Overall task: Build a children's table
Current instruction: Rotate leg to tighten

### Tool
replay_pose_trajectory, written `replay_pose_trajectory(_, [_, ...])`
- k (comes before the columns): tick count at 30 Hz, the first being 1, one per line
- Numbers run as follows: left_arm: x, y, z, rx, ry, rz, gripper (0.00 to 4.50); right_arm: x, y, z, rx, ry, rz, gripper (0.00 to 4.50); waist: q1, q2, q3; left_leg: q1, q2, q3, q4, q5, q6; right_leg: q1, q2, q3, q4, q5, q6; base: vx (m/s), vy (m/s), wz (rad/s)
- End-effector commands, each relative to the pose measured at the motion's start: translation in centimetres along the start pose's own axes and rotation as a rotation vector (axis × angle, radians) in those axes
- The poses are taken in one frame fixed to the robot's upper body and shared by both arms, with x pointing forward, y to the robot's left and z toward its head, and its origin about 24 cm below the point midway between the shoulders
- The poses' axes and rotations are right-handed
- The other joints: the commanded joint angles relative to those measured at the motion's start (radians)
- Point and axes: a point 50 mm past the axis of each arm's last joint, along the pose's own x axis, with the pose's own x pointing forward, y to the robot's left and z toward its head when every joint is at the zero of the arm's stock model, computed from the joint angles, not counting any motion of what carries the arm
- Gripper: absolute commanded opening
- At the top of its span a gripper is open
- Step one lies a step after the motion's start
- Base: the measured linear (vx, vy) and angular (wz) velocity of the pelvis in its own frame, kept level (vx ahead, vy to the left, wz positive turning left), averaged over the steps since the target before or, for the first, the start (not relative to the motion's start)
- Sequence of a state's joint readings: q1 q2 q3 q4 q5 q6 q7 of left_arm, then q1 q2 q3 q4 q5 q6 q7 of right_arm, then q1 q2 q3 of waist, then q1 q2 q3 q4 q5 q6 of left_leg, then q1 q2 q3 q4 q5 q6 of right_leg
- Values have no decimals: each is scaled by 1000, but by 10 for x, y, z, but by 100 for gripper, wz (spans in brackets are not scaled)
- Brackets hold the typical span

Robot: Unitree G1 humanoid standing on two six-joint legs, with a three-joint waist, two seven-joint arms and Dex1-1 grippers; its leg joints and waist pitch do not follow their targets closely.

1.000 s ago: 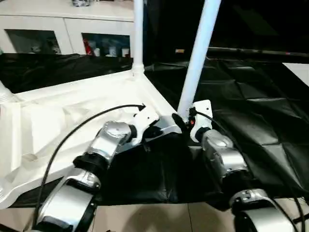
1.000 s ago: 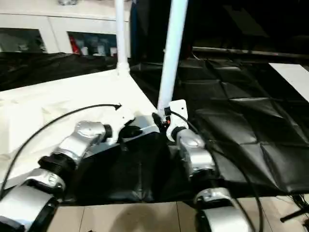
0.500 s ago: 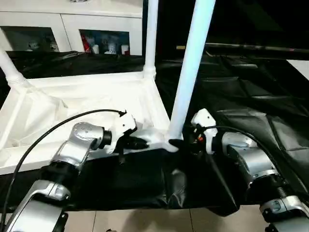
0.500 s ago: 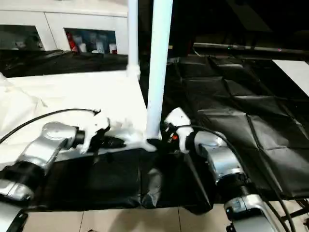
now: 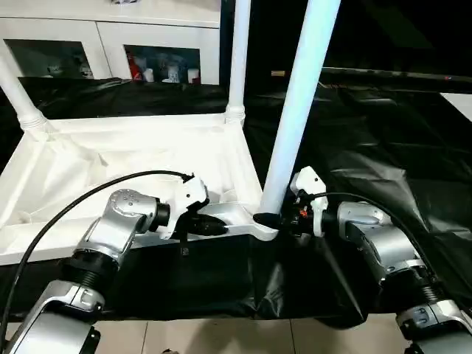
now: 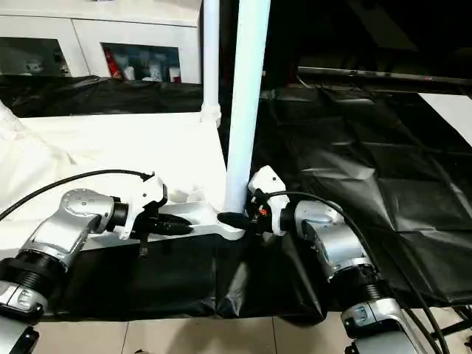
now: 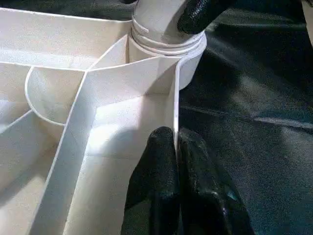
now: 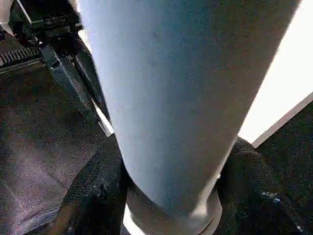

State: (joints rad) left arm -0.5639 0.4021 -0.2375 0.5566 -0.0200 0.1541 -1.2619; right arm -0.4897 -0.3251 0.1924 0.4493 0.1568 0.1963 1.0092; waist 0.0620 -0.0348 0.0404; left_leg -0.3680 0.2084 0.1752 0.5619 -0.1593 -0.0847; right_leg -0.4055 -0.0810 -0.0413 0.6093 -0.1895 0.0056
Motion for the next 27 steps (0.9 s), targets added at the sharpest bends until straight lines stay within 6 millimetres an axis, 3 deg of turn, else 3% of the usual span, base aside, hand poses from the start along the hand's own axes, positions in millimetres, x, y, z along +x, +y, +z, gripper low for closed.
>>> replay_pose_trajectory(1, [8, -8, -2, -18, -18, -77, 0, -2, 1, -7, 31, 24, 10, 209, 4, -2, -54, 9, 17, 5, -57, -235, 29, 48, -44, 32, -70, -164, -218, 0, 0, 0])
replay_pose_trajectory(8, [9, -8, -3, -27, -15, -55, 0, -3, 3, -15, 59, 27, -19, 204, 3, -2, -56, 8, 15, 6, -55, -224, 30, 50, -43, 32, -67, -139, -222, 0, 0, 0])
replay_pose_trajectory(11, [15, 3, -4, -40, 1, 82, 0, 1, 0, -23, 104, 28, -123, 204, 2, -3, -52, 9, 14, 6, -57, -241, 27, 47, -42, 31, -72, -172, -215, 0, 0, 0])
replay_pose_trajectory(12, [19, 11, -3, -54, 12, 178, 0, 5, -3, -28, 142, 22, -218, 204, 2, -1, -46, 15, 13, 5, -60, -292, 9, 39, -44, 32, -83, -271, -195, 0, 0, 0])
replay_pose_trajectory(14, [24, 18, -1, -62, 16, 263, 0, 10, -4, -32, 181, 15, -301, 204, 1, -4, -47, 18, 13, 0, -62, -336, -13, 39, -48, 31, -90, -366, -167, 0, 0, 0])
replay_pose_trajectory(15, [28, 22, 2, -72, 13, 320, 0, 14, -4, -35, 219, 10, -368, 203, 0, -4, -46, 15, 12, 0, -63, -338, -16, 38, -46, 32, -91, -380, -158, 0, 0, 0])
replay_pose_trajectory(16, [32, 25, 4, -79, 9, 359, 0, 17, -4, -38, 248, 9, -415, 203, 0, -3, -45, 23, 12, -2, -64, -364, -24, 31, -47, 31, -97, -425, -141, 0, 0, 0])
replay_pose_trajectory(18, [39, 30, 11, -99, -1, 439, 0, 25, -4, -41, 288, 13, -536, 202, -3, -5, -44, 22, 9, -3, -64, -383, -27, 25, -48, 30, -105, -479, -116, 0, 0, 0])
replay_pose_trajectory(23, [63, 30, 31, -69, -36, 473, 0, 47, -5, -35, 322, 16, -726, 201, -5, -2, -46, 20, 6, -7, -64, -397, -26, 21, -51, 26, -114, -513, -91, 0, 0, 0])
replay_pose_trajectory(27, [67, 29, 33, -6, -30, 444, 0, 51, -7, -31, 303, 4, -733, 201, -4, -4, -48, 11, 7, -7, -68, -380, -9, 29, -49, 27, -108, -444, -93, 0, 0, 0])
